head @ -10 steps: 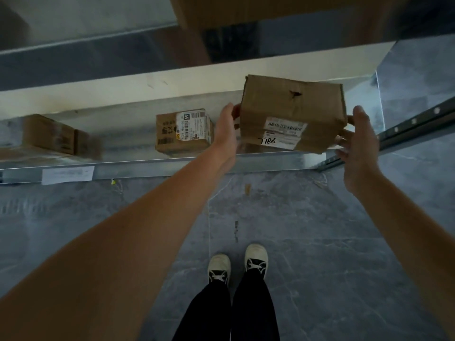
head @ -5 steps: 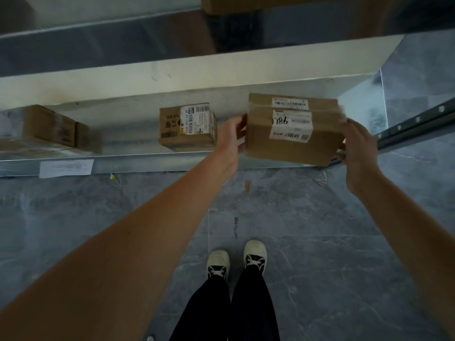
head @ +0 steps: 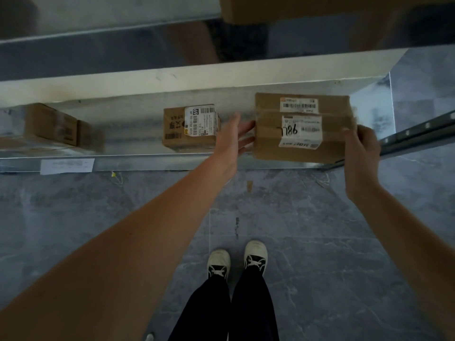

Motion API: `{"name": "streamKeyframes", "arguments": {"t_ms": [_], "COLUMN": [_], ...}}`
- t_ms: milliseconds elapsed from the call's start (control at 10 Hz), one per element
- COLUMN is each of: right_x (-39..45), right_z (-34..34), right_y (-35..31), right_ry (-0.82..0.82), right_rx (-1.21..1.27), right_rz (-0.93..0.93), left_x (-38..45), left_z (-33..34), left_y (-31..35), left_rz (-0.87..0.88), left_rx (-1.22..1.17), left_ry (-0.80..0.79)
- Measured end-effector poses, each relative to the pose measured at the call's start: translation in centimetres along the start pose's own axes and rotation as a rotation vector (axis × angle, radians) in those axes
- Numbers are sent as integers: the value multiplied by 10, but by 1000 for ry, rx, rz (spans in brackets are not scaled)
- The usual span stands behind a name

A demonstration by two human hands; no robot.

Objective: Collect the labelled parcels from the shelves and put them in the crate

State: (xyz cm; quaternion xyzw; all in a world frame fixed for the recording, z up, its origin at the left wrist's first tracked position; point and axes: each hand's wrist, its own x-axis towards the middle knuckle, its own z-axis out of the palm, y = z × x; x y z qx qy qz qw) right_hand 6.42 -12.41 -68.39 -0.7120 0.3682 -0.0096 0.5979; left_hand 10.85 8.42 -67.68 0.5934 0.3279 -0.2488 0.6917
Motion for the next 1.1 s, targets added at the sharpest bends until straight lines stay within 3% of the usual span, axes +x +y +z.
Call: {"name": "streamKeyframes", "arguments": {"t_ms": [400, 500, 700, 900, 1100], "right_x": [1, 9, 27, 30, 23], "right_z": [12, 14, 19, 26, 24], "right_y": [13, 15, 18, 16, -7], "right_ry": [-65, -105, -153, -102, -118], "right_rx": [-44, -100, -271, -284, -479], "right_rz": [-119, -86, -22, 15, 27], "left_x": [16, 20, 33, 33, 23], "left_z": [-6, -5, -4, 5, 9], "left_y": [-11, -15, -16, -13, -5], "left_rz": [-38, -34, 80, 114, 198], "left_rx": [-167, -103, 257, 325, 538], "left_ry": [80, 81, 108, 192, 232]}}
